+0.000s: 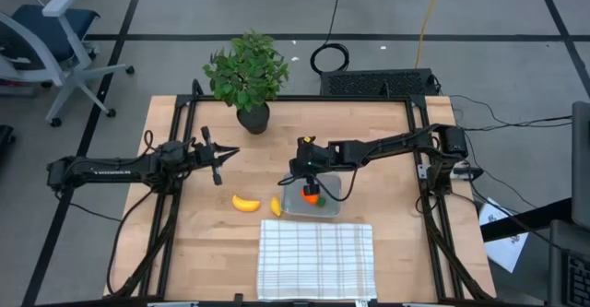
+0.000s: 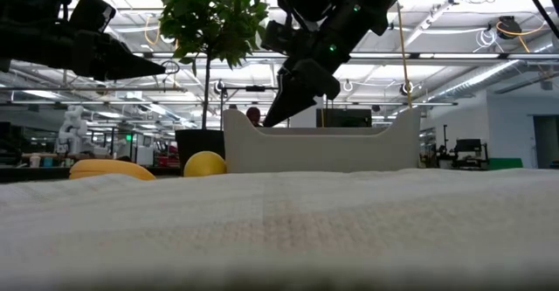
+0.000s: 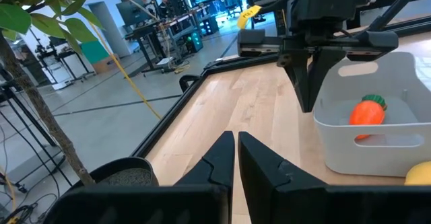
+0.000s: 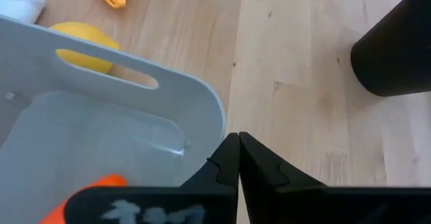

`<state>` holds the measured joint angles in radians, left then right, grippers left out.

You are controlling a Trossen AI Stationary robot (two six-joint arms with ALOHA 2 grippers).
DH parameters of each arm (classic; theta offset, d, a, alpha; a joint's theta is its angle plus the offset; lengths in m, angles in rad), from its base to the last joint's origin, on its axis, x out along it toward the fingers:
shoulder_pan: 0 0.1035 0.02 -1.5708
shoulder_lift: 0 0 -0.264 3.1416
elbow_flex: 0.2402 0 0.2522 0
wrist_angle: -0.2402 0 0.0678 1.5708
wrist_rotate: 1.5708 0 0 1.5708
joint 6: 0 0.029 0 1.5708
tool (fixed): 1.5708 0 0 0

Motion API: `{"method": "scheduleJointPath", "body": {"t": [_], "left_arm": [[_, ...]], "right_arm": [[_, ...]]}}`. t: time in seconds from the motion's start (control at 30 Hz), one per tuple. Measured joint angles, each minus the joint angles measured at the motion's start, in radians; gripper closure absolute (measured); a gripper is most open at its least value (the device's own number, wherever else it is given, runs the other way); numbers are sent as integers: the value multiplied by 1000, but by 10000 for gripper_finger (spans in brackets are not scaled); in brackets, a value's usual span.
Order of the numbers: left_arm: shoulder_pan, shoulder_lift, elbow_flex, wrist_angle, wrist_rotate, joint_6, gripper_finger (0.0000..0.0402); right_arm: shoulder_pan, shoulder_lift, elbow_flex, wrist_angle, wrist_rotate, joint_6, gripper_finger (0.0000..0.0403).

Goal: Pick and placing Produce into tupperware
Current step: Adjust the gray bin, then put the banana into the gray bin

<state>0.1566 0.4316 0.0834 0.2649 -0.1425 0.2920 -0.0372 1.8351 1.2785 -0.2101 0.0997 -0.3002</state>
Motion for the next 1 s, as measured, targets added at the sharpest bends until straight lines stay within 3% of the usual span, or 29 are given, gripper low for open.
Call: {"method": "scheduleJointPath", "body": {"t": [0.63, 1.0], "left_arm": [[0, 0, 0, 0, 0, -1, 376], [0, 0, 0, 0, 0, 0, 376]], "right_arm": [[16, 0, -19, 18, -25, 23, 403], [12, -7, -22, 76, 59, -17, 403]]}}
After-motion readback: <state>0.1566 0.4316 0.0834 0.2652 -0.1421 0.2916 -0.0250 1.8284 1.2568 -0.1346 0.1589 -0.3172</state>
